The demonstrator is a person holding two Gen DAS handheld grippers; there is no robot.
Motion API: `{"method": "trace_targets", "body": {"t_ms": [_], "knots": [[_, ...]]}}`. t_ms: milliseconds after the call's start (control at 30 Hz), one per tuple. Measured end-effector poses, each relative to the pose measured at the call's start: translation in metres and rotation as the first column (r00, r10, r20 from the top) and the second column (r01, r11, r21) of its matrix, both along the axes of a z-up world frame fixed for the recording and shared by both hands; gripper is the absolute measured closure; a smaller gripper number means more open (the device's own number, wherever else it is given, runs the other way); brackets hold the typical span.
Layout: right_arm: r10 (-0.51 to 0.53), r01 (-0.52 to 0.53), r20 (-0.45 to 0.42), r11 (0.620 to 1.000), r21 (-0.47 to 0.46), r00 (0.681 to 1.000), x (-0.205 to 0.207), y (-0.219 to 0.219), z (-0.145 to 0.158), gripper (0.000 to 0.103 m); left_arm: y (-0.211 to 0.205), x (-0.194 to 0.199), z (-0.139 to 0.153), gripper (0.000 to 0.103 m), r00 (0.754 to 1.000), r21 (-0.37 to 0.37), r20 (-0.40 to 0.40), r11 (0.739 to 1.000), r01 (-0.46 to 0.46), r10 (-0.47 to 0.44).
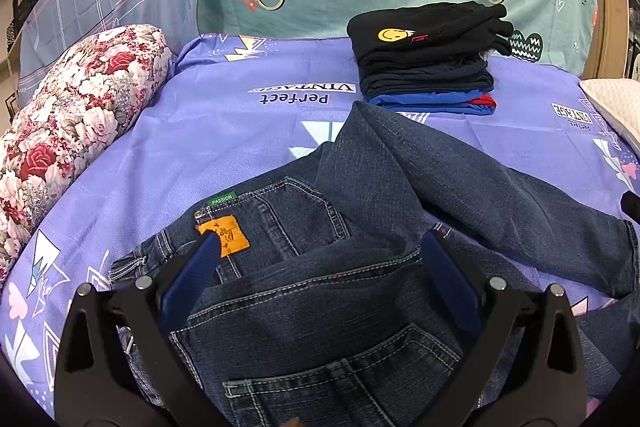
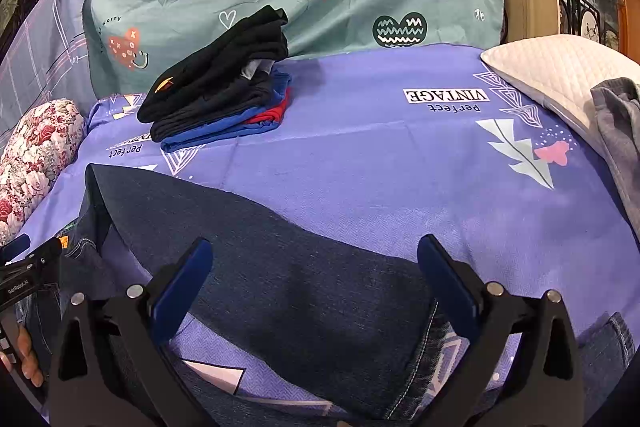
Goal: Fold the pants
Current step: 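Position both grippers open over the jeans waistband and leg hem, then grasp the jeans waistband with the left gripper while the right gripper grasps the leg hem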
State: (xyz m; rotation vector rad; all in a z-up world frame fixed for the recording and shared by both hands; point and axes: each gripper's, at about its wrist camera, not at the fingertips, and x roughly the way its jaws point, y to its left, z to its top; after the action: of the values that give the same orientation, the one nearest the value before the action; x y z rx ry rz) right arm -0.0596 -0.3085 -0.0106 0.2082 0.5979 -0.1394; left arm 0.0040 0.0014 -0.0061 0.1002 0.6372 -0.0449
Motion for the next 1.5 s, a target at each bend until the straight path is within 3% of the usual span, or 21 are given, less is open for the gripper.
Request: {"method": "trace_targets", "body": {"t_ms": [500, 600, 667, 767, 900, 967, 1033, 1067, 1133, 1200, 1233, 1333, 1433, 1500], "knots": [[-0.005, 0.005, -0.007, 1.0, 0.01, 1.0, 0.0, -0.002, -0.001, 0.001, 0.002, 0.001, -0.001, 0.002, 1.0, -0.014, -0.012, 1.0, 0.001, -0.002], [-0.003, 0.004, -0.011, 1.0, 0.022, 1.0, 0.0, -0.003, -0.001, 0.001, 0.014, -0.002, 0.007, 0.002, 0.997, -0.061, -0.066, 0.998, 0.023, -0.027], [-0.008, 0.008, -0.008, 0.999, 0.032, 1.0, -0.001, -0.005, -0.001, 0.001, 0.033, -0.006, 0.015, 0.002, 0.988, -0.136, -0.135, 0.989, 0.056, -0.075], [-0.005, 0.006, -0.019, 0.999, 0.048, 1.0, 0.001, -0.006, -0.003, 0.001, 0.083, -0.006, 0.026, 0.002, 0.954, -0.309, -0.24, 0.945, 0.102, -0.181], [0.014, -0.012, -0.026, 0.999, 0.052, 1.0, 0.002, -0.004, -0.002, 0.001, 0.169, 0.009, 0.014, 0.002, 0.895, -0.498, -0.371, 0.867, 0.033, -0.247], [0.018, -0.017, -0.019, 0.999, 0.046, 1.0, 0.001, -0.002, 0.0, 0.001, 0.206, 0.017, -0.004, 0.002, 0.856, -0.622, -0.41, 0.783, -0.01, -0.315], [0.019, -0.018, -0.015, 0.999, 0.04, 1.0, 0.0, -0.001, 0.0, 0.001, 0.23, 0.021, -0.022, 0.002, 0.842, -0.724, -0.402, 0.688, -0.052, -0.359], [0.02, -0.02, -0.016, 0.999, 0.038, 1.0, 0.0, -0.001, 0.0, 0.001, 0.236, 0.024, -0.03, 0.002, 0.841, -0.751, -0.396, 0.657, -0.065, -0.369], [0.018, -0.017, -0.022, 0.999, 0.04, 1.0, 0.001, -0.001, -0.001, 0.001, 0.236, 0.031, -0.042, 0.002, 0.842, -0.751, -0.407, 0.654, -0.089, -0.353], [0.015, -0.014, -0.022, 0.999, 0.045, 1.0, 0.001, -0.002, -0.001, 0.001, 0.239, 0.038, -0.054, 0.002, 0.846, -0.704, -0.455, 0.694, -0.15, -0.279], [0.012, -0.011, -0.021, 0.999, 0.047, 1.0, 0.0, -0.003, -0.001, 0.001, 0.242, 0.039, -0.058, 0.002, 0.848, -0.698, -0.462, 0.696, -0.169, -0.258], [0.009, -0.008, -0.02, 0.999, 0.052, 1.0, 0.0, -0.003, -0.001, 0.001, 0.249, 0.042, -0.064, 0.002, 0.852, -0.713, -0.461, 0.675, -0.19, -0.248], [0.017, -0.015, -0.028, 0.999, 0.046, 0.999, 0.002, -0.002, -0.002, 0.001, 0.246, 0.049, -0.063, 0.002, 0.851, -0.706, -0.464, 0.683, -0.187, -0.246], [0.019, -0.018, -0.026, 0.999, 0.04, 0.999, 0.002, -0.001, -0.001, 0.001, 0.246, 0.053, -0.056, 0.002, 0.85, -0.722, -0.456, 0.669, -0.178, -0.265]]}}
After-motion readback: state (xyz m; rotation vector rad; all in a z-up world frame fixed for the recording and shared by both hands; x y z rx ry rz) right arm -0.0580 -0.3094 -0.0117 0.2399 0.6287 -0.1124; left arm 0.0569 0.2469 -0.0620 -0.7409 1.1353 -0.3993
